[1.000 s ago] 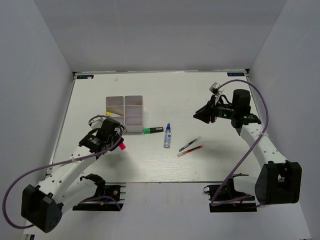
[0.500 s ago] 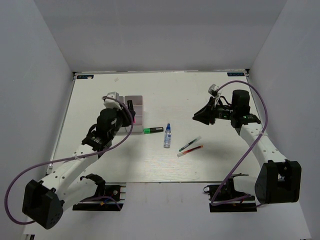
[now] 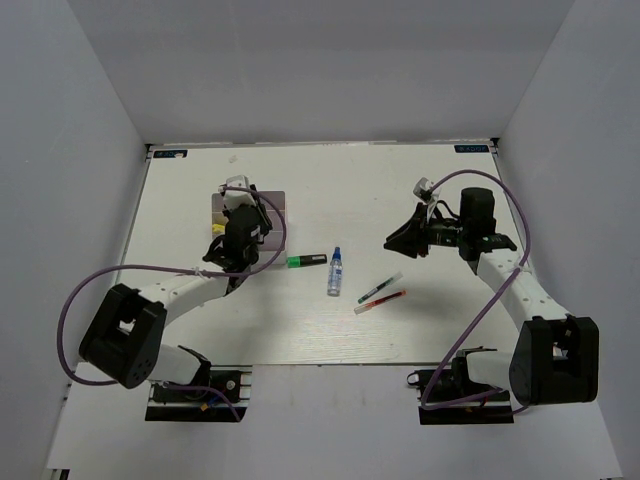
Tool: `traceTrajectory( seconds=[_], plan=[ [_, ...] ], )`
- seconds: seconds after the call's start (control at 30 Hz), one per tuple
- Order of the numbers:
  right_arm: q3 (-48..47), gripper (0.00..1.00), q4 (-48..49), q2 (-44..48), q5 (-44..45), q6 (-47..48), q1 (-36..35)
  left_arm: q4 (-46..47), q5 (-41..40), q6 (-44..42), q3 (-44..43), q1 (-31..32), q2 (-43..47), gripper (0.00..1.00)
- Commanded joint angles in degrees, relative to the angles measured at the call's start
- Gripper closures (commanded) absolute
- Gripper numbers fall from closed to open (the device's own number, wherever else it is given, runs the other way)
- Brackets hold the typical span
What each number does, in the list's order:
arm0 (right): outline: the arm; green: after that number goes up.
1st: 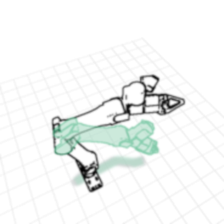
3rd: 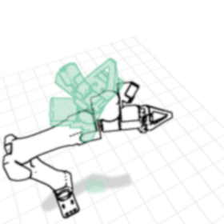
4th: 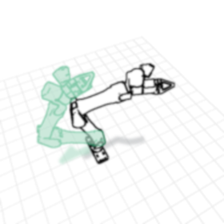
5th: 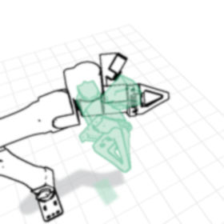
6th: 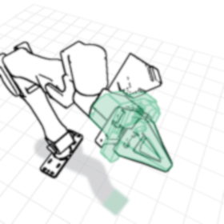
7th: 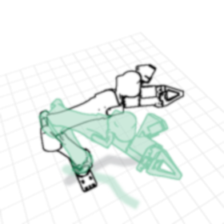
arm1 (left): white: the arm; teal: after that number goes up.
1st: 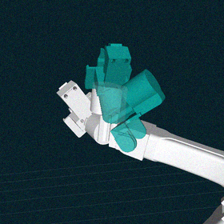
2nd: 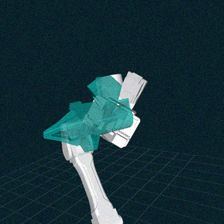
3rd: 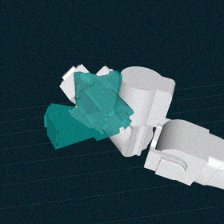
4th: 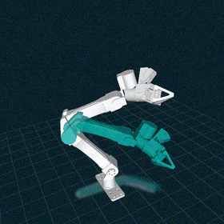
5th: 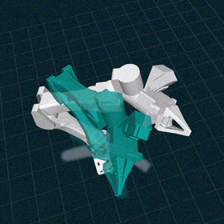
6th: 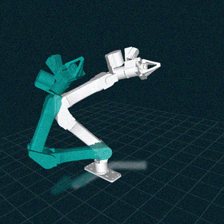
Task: Sort the stationery into containers
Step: Place the stationery in the storage box.
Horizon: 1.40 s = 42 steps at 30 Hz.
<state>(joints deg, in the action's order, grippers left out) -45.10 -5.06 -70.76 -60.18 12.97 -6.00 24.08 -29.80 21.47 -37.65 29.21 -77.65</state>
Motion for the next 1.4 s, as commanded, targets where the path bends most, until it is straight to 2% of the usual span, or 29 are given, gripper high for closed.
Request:
traceTrajectory(
  seconds=[0.0, 0.13, 0.27, 0.33, 0.5, 0.67, 0.93, 1.03, 1.1, 1.23, 1.37],
  plan=[
    [0.3, 0.67, 2.6, -0.1, -1.6, 1.0, 0.2, 4.7, -10.6, 1.9, -3.4, 1.7, -0.9, 1.00],
    [0.2, 0.67, 3.1, -0.4, -1.9, 0.5, 0.2, -1.7, -18.9, 7.3, -7.6, 3.9, -5.0, 1.00],
    [0.1, 0.67, 3.1, -0.9, -2.1, 0.1, 0.3, -1.7, -23.8, 8.0, -9.4, 6.4, -8.1, 1.00],
    [0.1, 0.67, 3.1, -1.2, -2.1, 0.0, 0.1, -2.4, -28.7, 8.7, -10.9, 8.2, -9.6, 1.00],
    [0.1, 0.67, 3.2, -1.0, -2.3, 0.2, 0.2, -14.9, -40.1, 21.4, -15.9, 11.5, -14.7, 1.00],
    [0.2, 0.67, 2.9, -1.0, -2.8, 0.1, 0.2, -14.9, -44.5, 22.6, -18.9, 13.4, -18.5, 1.00],
    [0.6, 0.67, 2.3, -0.5, -3.2, 0.7, 0.4, -26.4, -47.9, 32.6, -23.8, 15.2, -23.6, 0.99],
    [0.6, 0.67, 2.3, -0.6, -3.5, 0.7, 0.5, -27.7, -47.9, 33.9, -24.3, 15.2, -24.1, 0.94],
    [0.6, 0.67, 2.2, -0.5, -3.6, 0.9, 0.5, -28.2, -47.9, 34.4, -24.3, 15.2, -24.7, 0.84],
    [0.5, 0.64, 2.0, -0.3, -3.7, 0.9, 0.6, -29.5, -47.9, 36.4, -24.3, 16.2, -24.7, 0.81],
    [0.6, 0.63, 1.9, -0.3, -3.8, 1.1, 0.6, -31.7, -48.5, 36.9, -24.3, 16.8, -23.6, 0.62]
  ],
)
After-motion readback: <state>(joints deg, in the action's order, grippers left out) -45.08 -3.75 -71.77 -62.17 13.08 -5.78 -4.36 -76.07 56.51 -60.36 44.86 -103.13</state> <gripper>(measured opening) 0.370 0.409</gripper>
